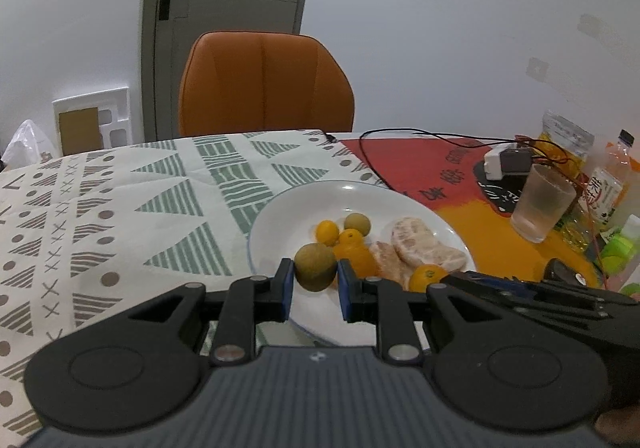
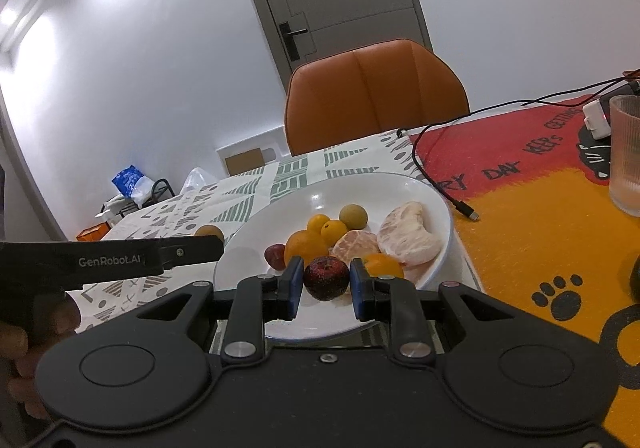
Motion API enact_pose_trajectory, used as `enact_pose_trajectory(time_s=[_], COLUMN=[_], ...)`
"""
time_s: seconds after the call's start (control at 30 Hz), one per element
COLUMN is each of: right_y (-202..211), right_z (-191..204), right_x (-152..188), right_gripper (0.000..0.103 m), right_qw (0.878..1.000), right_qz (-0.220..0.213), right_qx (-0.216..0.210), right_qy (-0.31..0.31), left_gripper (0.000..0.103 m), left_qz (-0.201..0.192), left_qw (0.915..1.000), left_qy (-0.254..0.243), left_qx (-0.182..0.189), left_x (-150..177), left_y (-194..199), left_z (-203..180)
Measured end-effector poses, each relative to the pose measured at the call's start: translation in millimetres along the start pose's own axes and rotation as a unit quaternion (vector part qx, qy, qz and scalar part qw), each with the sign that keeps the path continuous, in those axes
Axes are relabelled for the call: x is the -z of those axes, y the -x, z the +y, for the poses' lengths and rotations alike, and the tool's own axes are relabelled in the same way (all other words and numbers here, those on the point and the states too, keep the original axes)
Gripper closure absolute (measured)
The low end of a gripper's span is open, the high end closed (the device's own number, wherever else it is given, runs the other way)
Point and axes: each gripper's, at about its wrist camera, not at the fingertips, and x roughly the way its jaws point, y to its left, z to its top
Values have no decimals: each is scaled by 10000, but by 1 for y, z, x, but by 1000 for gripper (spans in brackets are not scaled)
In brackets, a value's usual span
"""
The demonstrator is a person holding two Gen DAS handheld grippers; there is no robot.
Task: Organize fruits
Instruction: 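Carry the red apple over the plate and release it with the right tool while the left carries the plum, then lower the yellow plum into the plate and open the left tool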
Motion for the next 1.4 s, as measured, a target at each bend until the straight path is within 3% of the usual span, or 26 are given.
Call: enact_pose_trajectory(time_s=[0.5, 0.6, 0.63, 0.7, 0.87, 0.97, 1.13, 1.3, 1.4], right_y=[-4, -9, -10, -10, -1, 6, 16, 30, 40], right_z=[3, 10, 11, 14, 24, 28, 31, 41, 48], right_x=[3, 3, 4, 4, 4, 7, 11, 11, 9], right_gripper=[79, 70, 63, 59, 44, 41, 39, 29, 16], right_qw=[9999, 9998, 9999, 9999, 9998, 9998, 9998, 9997, 9996], right_qz=[5, -37, -44, -25, -19, 24, 111, 17, -68], right_qx=[-128, -171, -122, -114, -142, -103, -75, -79, -107], right_qy=[-110, -99, -102, -94, 104, 187, 164, 222, 252], left_gripper=[78, 76, 74, 69, 37, 25, 18, 14, 10], left_qz=[-123, -159, -182, -235, -331, -489, -524, -576, -611], left_qw=[9992, 9988, 9986, 9980, 9953, 9941, 9929, 9919, 9911], left_qy=[71, 123, 137, 192, 348, 313, 352, 352, 412], left_qx=[-363, -440, -471, -551, -836, -920, -1012, -1076, -1106], left_x=[1, 2, 2, 3, 5, 9, 15, 22, 24], left_y=[27, 36, 40, 47, 64, 77, 95, 114, 125], left_z=[19, 26, 29, 35, 48, 52, 59, 64, 68])
